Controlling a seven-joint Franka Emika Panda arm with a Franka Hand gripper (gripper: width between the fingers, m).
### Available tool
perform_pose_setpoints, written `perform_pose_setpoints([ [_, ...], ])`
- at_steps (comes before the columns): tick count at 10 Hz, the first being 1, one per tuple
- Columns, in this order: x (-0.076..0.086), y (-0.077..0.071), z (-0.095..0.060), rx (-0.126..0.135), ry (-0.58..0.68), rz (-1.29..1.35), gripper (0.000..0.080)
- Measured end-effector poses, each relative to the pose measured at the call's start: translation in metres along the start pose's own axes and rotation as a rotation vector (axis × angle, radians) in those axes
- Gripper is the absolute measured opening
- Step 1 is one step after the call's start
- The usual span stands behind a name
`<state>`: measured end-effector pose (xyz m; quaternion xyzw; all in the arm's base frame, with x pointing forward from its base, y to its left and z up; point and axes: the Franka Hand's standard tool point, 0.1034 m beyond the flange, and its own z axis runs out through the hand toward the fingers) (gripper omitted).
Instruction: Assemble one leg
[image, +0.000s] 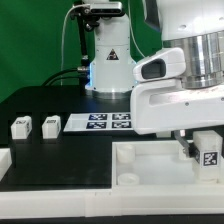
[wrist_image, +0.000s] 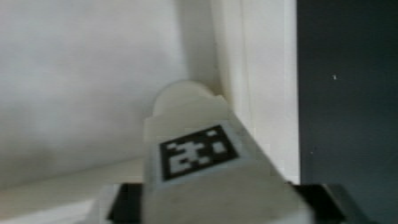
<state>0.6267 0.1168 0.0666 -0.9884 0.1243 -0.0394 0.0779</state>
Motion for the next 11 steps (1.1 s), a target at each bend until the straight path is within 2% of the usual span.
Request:
perform_pose_setpoints([
  [1,0.0005,0.0032,0.0005,-0.002,-0.001,0.115,0.0294],
  [4,-0.0001,0.0051,0.0013,0.018,-0.01,0.453,0.0294],
  [6,-0.0028,0.003,0.0028,0.031,-0.027,0.861,0.0294],
  [8,-0.001,0.006,0.0032,0.075,-0.061,1.106,0.0294],
  [11,-0.0017,0.0058,0.0039,0.077,-0.062,1.051,0.0294],
])
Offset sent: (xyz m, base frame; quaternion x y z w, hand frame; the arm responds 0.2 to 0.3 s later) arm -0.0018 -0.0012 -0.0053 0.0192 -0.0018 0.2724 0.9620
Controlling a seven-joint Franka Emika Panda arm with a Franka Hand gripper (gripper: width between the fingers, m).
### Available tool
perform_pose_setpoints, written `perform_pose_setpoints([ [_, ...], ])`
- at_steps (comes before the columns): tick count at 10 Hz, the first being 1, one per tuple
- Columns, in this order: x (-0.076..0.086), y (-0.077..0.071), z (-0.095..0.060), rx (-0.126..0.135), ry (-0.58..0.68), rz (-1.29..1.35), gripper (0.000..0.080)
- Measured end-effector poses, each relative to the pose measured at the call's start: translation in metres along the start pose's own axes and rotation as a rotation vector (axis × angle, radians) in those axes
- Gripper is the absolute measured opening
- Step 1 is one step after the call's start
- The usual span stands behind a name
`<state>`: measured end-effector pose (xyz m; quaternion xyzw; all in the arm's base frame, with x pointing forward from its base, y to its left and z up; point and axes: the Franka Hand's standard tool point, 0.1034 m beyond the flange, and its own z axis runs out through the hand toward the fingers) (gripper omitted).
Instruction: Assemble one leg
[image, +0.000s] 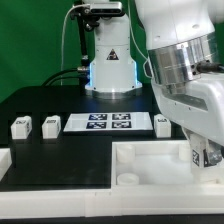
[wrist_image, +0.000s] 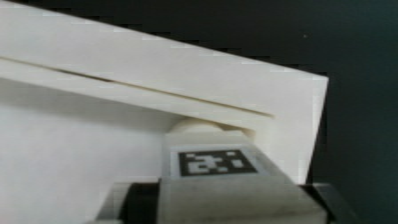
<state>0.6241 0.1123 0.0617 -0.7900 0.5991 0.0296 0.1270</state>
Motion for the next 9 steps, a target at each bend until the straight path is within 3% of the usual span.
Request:
perform_pose_setpoints([
  [1,-0.0012,0.0004,0.0004,-0.005,0.0,-0.019,0.0382],
  [2,-0.0053,0.0015,0.0006,-0.029,0.004,-0.144,0.052],
  [3,-0.008,0.0008,-0.001,-0.053,0.017,-0.324,0.0609],
  [8,-0.0054,0.0006,-0.0014,-0.074,0.018,-0.862,0.0649],
  [9,-0.0047,-0.0019,-0.0043,-0.094,0.035,-1.051,0.0649],
])
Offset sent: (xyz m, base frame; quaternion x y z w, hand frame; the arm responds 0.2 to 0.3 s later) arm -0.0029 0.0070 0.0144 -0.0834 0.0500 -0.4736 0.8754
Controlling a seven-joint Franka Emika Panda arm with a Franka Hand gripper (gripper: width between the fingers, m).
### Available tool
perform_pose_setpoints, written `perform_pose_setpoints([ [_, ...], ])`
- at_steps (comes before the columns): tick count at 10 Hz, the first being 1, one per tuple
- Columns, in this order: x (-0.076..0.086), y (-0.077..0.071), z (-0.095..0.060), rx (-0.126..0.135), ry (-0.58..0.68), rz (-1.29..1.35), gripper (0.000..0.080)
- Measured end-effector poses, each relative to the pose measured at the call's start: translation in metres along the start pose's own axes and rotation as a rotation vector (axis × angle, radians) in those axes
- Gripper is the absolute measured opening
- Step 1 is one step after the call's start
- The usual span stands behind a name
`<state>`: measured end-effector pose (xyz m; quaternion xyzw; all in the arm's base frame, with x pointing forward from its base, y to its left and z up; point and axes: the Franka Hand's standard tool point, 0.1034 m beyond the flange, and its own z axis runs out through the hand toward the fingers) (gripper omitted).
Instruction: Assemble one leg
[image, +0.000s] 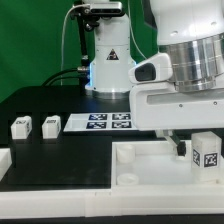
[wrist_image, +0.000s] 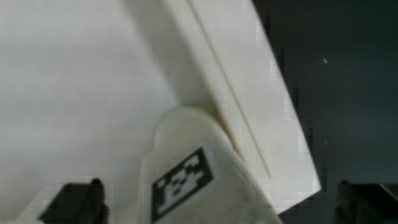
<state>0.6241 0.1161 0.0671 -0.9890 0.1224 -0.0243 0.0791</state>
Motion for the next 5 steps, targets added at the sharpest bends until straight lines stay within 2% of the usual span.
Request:
perform_pose_setpoints([
  [2,0.0015,-0.0017,-0.0037,-0.028,0.01,-0.255,0.0649],
  [5,0.0013,-0.0013,-0.003,-0.024,0.009,-0.19,0.0619],
])
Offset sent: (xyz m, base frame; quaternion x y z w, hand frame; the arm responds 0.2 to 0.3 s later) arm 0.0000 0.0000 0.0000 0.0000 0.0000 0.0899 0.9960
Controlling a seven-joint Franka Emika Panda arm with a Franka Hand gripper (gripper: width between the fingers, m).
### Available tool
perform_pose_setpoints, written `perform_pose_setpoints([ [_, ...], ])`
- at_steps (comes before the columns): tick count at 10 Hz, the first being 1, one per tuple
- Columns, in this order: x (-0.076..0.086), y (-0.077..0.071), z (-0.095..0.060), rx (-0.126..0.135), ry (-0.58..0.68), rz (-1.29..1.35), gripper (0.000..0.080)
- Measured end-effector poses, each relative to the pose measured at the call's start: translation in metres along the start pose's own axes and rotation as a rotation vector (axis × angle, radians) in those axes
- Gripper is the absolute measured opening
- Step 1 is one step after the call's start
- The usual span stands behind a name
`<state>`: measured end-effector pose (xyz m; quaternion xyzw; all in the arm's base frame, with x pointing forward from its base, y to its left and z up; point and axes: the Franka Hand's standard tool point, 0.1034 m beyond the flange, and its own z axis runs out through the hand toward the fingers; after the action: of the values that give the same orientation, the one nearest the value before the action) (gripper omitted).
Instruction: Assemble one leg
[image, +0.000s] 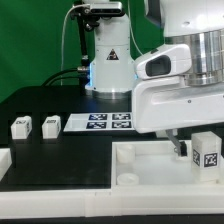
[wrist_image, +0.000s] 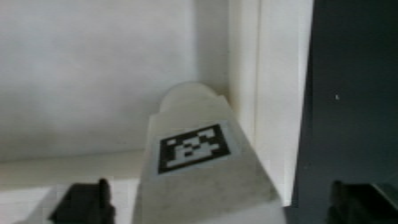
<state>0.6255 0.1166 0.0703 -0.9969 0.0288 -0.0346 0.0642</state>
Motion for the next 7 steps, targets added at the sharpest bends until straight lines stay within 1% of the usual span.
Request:
perform_pose_setpoints([
  [1,-0.0001,-0.0003,0.0001,0.001,0.0,0.047,0.0439],
  [2,-0.0004,-0.0007,0.0003,0.004,-0.001,0.152,0.0439],
  [3,-0.0008,0.0008,0.0007,0.002,-0.002,0.242,0.0297],
  [4,-0.0009,0.0009,0.0007,0.002,-0.003,0.295,0.0297],
  [5,-0.0008,0.0013,0.0007,0.003,-0.003,0.407,0.0297],
  [6,-0.0011,0.0011,0.0009,0.009,-0.006,0.588,0.0297],
  [7,-0.0017,0.0007,0.0015,0.01,-0.008,0.793,0.0297],
])
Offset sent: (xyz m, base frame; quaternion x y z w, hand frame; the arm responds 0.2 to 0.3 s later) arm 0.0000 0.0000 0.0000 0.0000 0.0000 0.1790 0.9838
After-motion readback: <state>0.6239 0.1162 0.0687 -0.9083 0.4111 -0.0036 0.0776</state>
